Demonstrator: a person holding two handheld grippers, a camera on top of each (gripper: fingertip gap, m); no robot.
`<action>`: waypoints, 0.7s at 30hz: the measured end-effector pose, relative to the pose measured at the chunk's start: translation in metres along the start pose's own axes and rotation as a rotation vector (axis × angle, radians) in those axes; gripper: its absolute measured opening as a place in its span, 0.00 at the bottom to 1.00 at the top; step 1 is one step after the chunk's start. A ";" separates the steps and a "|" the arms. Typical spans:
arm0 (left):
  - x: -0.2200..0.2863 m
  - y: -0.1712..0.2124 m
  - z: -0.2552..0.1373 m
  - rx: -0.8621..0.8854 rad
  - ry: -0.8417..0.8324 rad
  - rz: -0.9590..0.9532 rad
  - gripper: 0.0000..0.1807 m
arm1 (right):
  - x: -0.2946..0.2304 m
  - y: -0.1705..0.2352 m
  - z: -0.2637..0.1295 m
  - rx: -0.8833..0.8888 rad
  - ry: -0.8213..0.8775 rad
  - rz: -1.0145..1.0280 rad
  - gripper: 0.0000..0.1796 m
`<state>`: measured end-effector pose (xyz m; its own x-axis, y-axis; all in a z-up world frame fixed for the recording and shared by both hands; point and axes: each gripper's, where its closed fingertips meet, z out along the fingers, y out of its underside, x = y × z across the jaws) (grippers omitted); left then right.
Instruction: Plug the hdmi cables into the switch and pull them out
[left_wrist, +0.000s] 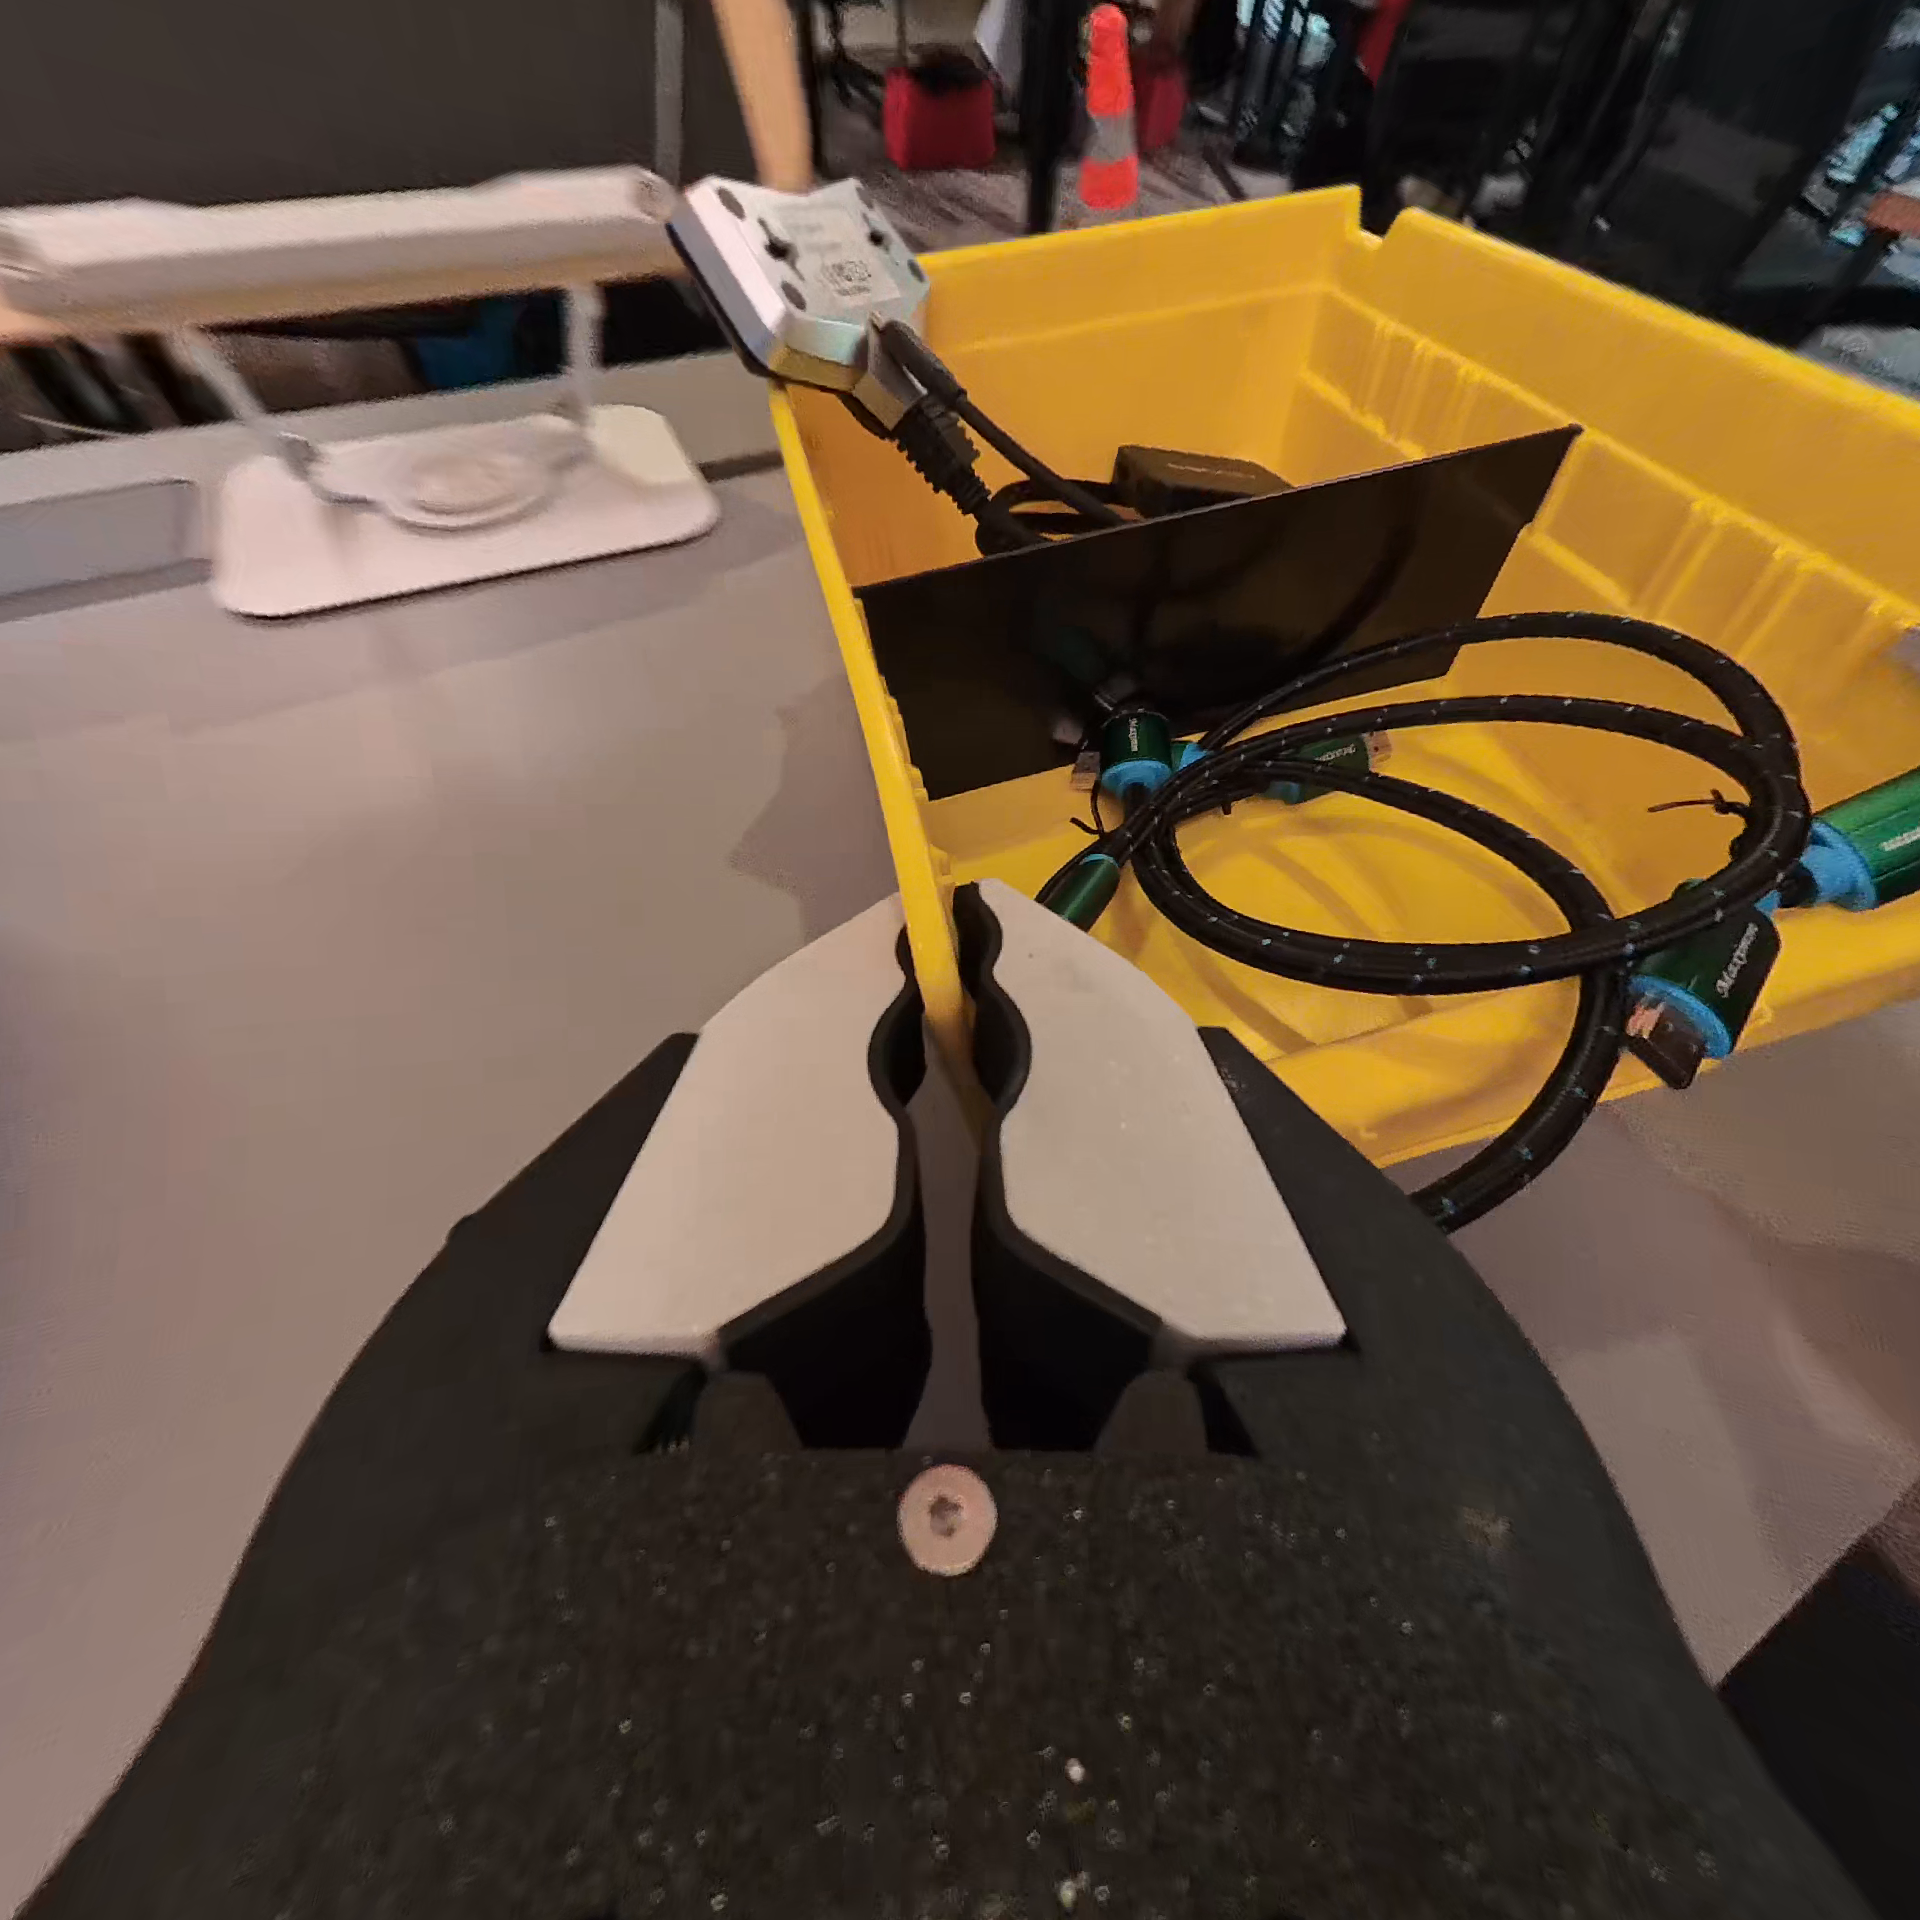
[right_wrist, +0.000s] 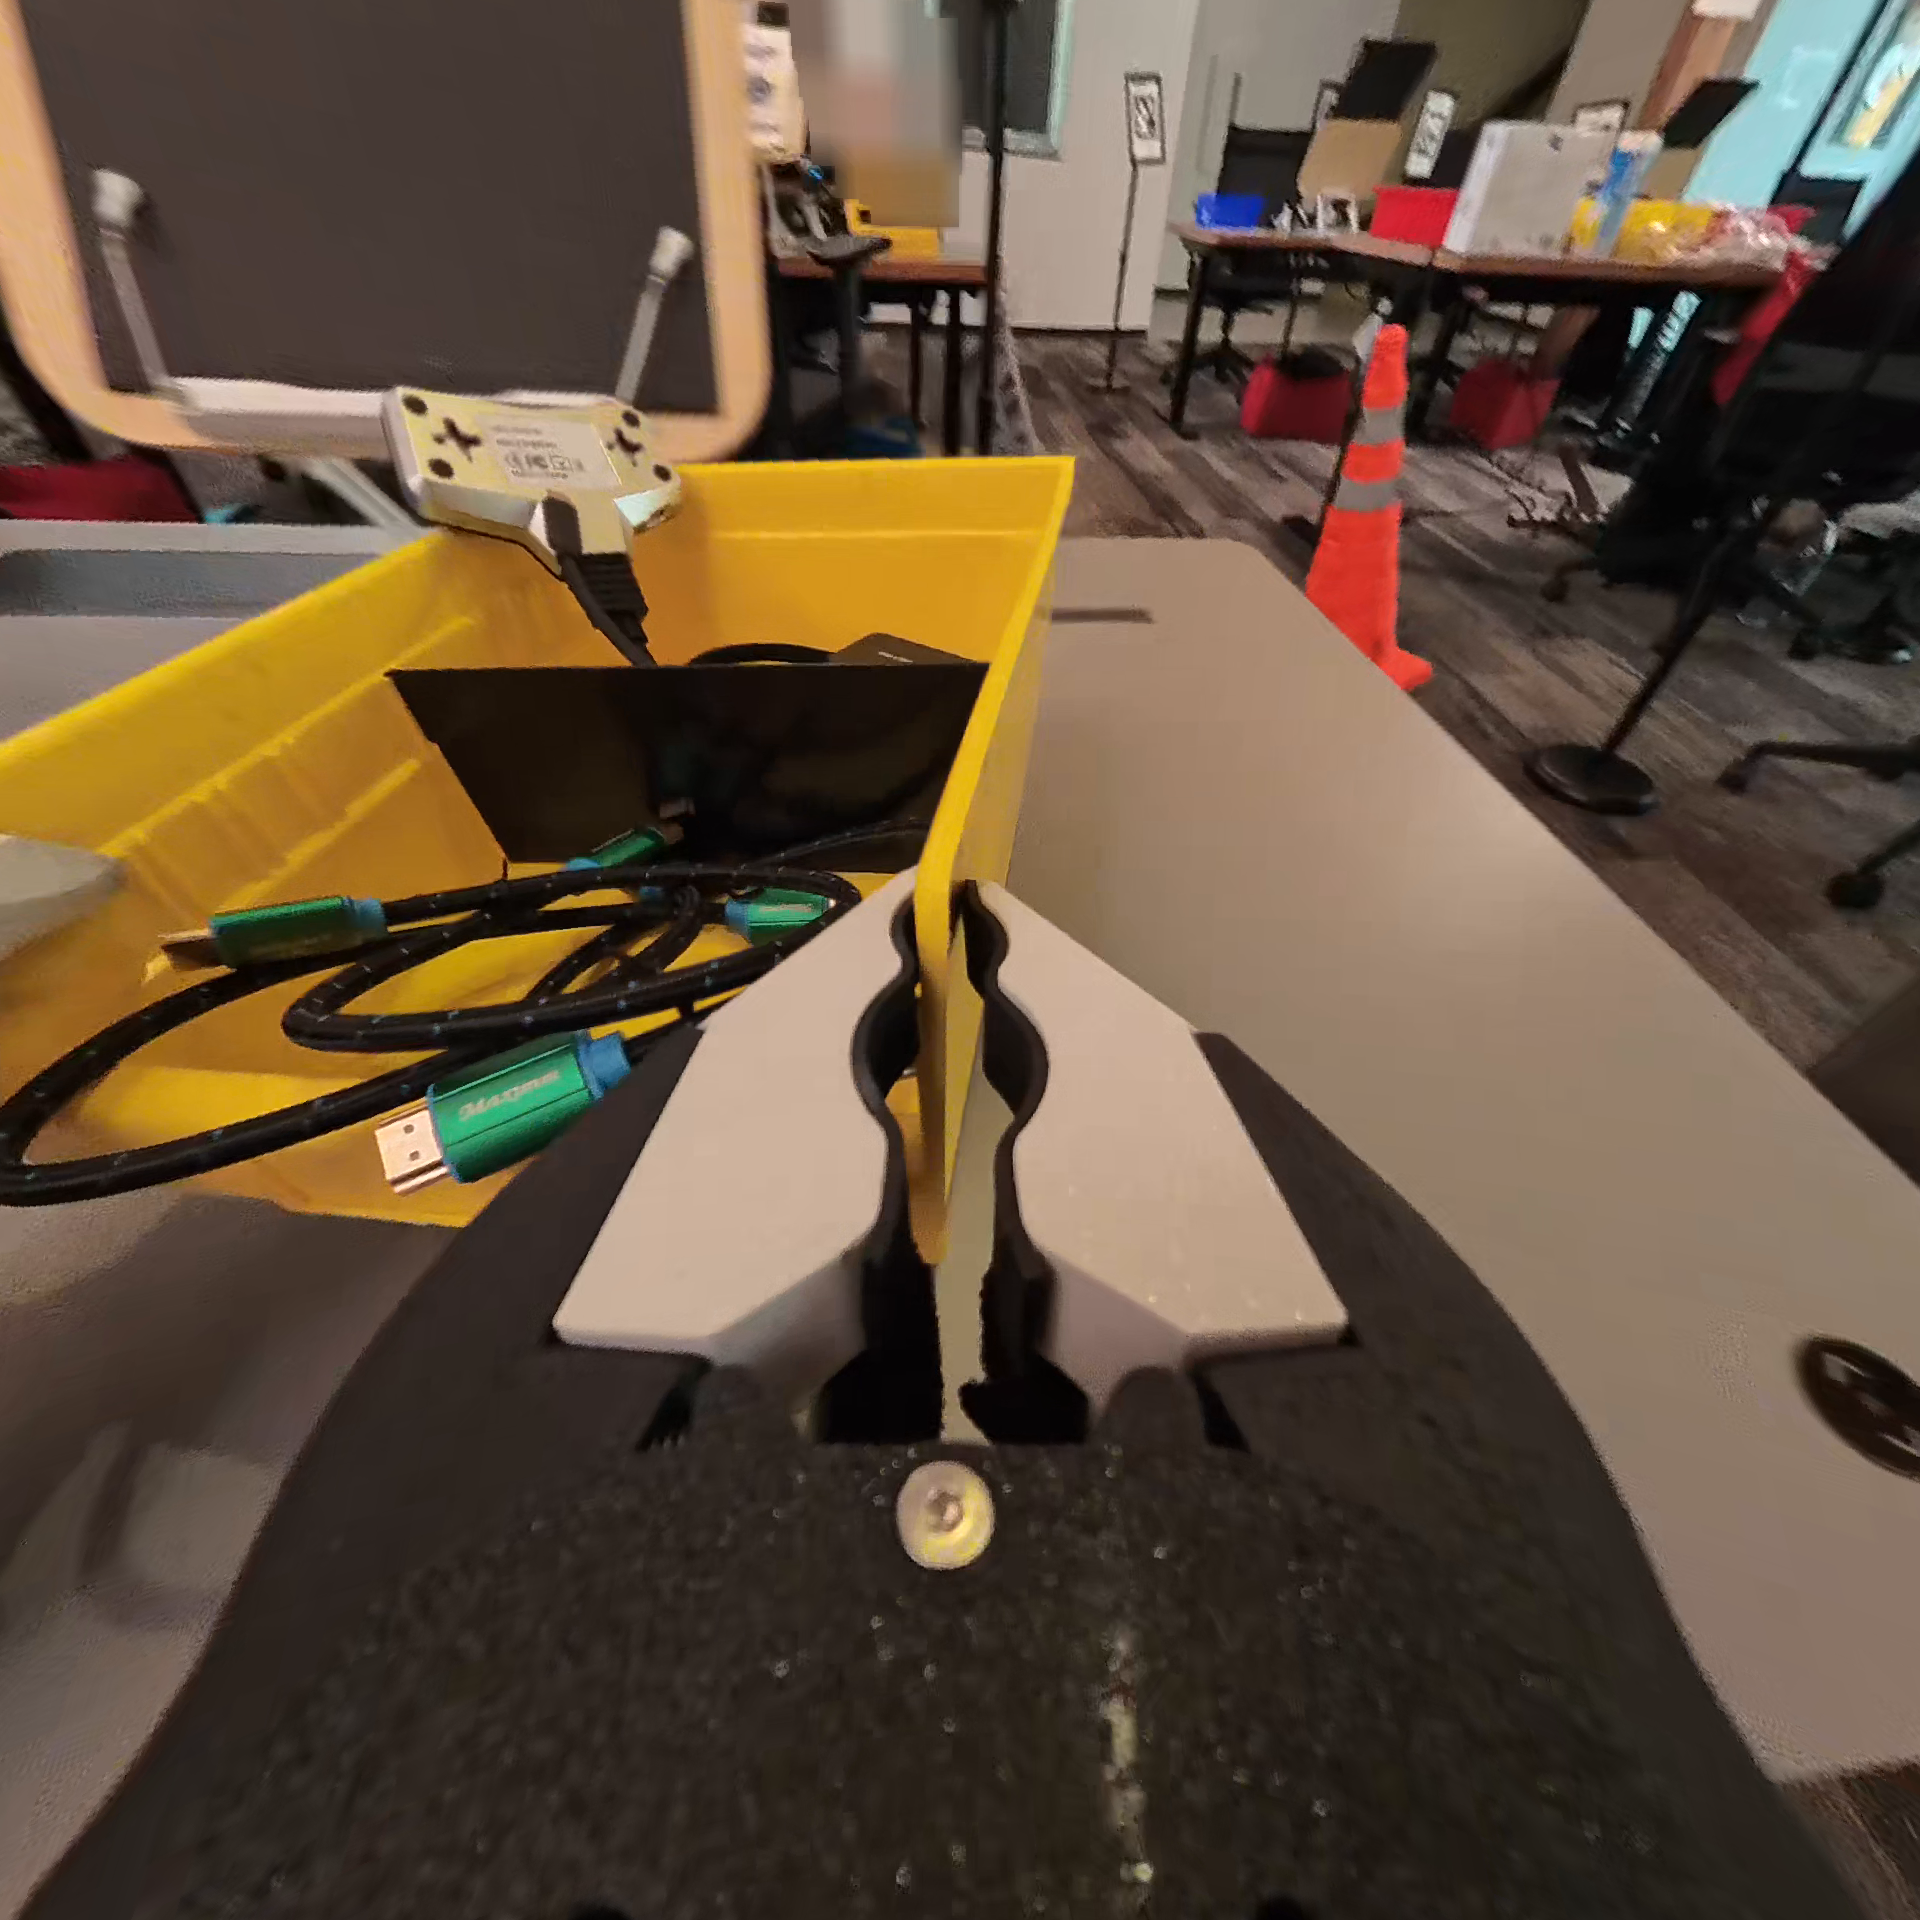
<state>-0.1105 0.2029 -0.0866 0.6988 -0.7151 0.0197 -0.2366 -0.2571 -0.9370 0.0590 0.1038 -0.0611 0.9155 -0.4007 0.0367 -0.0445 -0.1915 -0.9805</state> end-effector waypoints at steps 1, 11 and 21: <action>-0.017 -0.002 -0.011 0.019 -0.034 0.004 0.02 | -0.018 -0.004 0.001 0.012 -0.023 -0.008 0.02; -0.168 0.020 -0.060 -0.008 -0.340 0.034 0.02 | -0.181 0.024 0.062 -0.093 -0.225 -0.046 0.02; -0.173 0.052 -0.059 -0.092 -0.260 -0.073 0.07 | -0.202 0.040 0.058 -0.109 -0.329 -0.117 0.10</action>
<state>-0.2835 0.2754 -0.1187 0.8631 -0.5048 -0.0158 -0.2319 -0.3683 -0.9003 -0.1044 0.2290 -0.1189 0.9958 -0.0641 0.0660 0.0422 -0.3200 -0.9465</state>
